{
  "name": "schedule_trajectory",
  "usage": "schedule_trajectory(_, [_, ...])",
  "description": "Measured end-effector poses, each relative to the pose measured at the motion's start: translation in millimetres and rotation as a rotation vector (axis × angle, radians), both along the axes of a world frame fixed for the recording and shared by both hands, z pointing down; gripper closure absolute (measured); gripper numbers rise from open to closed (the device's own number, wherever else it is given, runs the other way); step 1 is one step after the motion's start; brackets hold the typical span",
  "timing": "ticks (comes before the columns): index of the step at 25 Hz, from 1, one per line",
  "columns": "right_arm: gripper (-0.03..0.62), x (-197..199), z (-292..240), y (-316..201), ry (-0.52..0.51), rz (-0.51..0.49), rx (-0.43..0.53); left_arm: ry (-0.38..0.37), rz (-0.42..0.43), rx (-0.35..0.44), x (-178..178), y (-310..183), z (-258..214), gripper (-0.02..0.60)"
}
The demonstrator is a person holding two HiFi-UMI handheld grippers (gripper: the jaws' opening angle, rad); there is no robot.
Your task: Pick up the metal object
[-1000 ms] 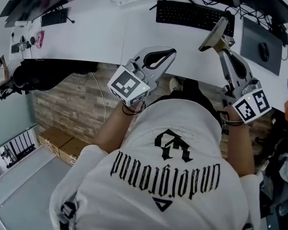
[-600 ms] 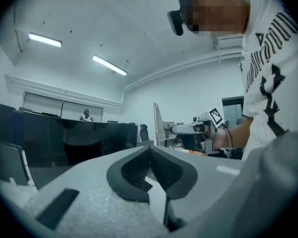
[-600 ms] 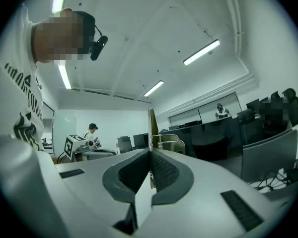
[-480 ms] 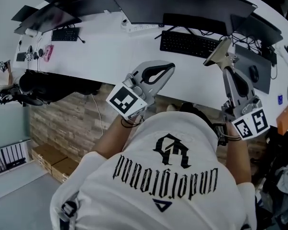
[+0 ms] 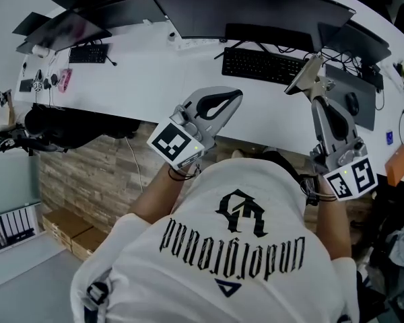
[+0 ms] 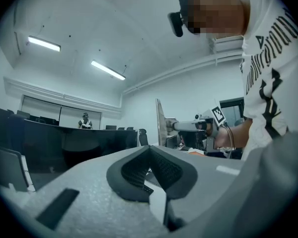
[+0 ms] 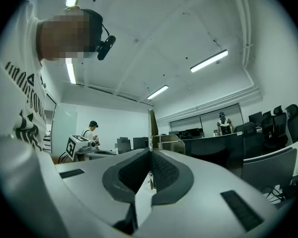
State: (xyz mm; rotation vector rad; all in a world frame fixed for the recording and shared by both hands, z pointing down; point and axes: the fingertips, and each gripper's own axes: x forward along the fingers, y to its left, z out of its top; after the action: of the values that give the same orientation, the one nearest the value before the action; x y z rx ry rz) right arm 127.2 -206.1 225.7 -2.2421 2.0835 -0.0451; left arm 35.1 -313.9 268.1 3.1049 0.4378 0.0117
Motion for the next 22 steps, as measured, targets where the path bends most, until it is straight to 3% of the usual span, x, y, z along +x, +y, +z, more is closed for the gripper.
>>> schedule_trajectory(12, [0.579, -1.4, 5.7, 26.2, -0.013, -0.026, -0.018, -0.004, -0.035, -0.001, -3.6, 24.6, 1.5, 0.566])
schedule_trajectory(22, [0.579, -11.3, 17.0, 112.3, -0.036, -0.047, -0.035, -0.004, -0.034, -0.030, -11.6, 116.3, -3.0, 0.566])
